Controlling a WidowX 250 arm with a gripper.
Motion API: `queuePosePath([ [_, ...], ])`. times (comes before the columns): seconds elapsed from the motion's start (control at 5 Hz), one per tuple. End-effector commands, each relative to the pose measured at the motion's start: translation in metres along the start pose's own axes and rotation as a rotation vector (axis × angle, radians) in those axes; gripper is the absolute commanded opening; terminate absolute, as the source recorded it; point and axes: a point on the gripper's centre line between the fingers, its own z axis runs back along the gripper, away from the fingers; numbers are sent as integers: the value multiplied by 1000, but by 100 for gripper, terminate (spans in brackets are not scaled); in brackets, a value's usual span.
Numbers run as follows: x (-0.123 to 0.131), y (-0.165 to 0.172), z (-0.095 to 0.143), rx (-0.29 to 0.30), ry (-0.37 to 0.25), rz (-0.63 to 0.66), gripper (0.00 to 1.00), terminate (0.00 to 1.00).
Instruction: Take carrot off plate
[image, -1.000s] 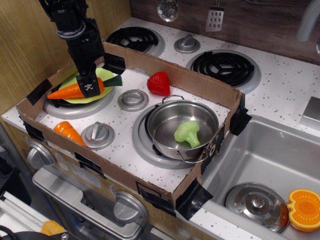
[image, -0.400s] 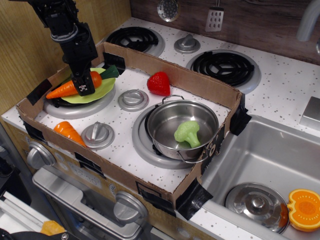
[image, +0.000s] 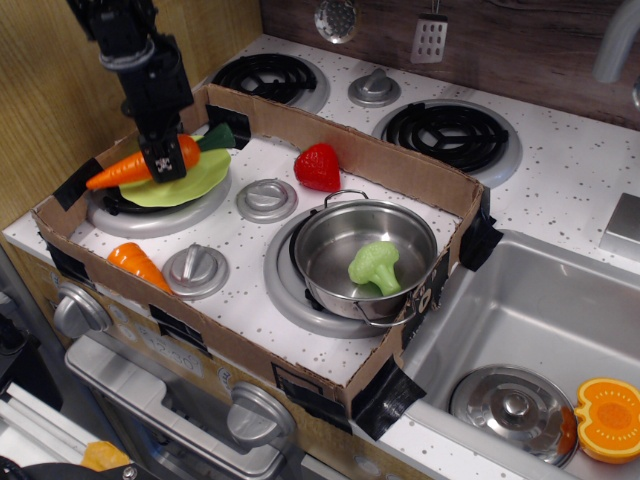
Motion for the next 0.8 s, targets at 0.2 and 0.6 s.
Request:
queuePosePath([
  [0.2, 47, -47, 56, 33, 128, 463, 0, 0],
  [0.6, 54, -96, 52, 101, 119, 641, 0, 0],
])
